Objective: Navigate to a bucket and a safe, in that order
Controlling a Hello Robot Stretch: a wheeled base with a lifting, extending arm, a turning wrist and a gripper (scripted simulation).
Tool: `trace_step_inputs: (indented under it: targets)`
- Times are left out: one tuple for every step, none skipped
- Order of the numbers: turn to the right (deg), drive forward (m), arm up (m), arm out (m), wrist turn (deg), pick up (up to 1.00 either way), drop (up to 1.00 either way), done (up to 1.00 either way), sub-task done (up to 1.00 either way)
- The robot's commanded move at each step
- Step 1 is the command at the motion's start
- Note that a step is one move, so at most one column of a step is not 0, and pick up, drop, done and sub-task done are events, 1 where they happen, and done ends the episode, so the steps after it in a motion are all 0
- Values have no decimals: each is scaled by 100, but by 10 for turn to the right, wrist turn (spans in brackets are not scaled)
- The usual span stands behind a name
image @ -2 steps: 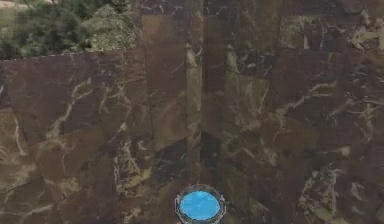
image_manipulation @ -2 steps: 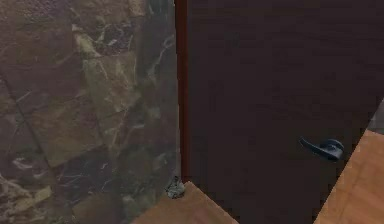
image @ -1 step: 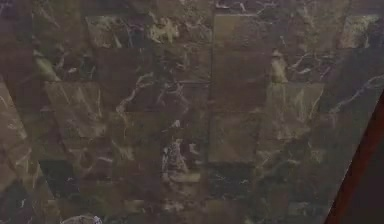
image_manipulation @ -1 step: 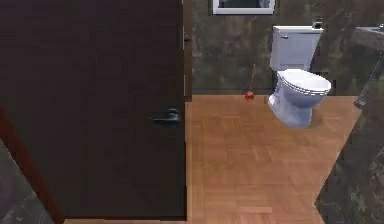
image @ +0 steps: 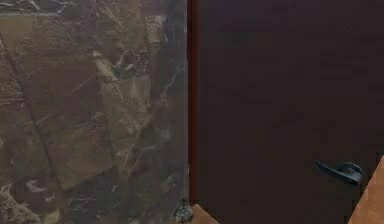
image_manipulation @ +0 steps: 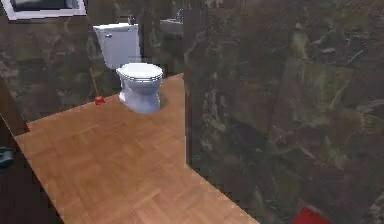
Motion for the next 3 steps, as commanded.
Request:
trace_step_inputs:
  targets:
    - [450, 0, 0, 0, 0, 0, 0, 0, 0]
    - [270, 0, 0, 0, 0, 0, 0, 0, 0]
    - [0, 100, 0, 0, 0, 0, 0, 0, 0]
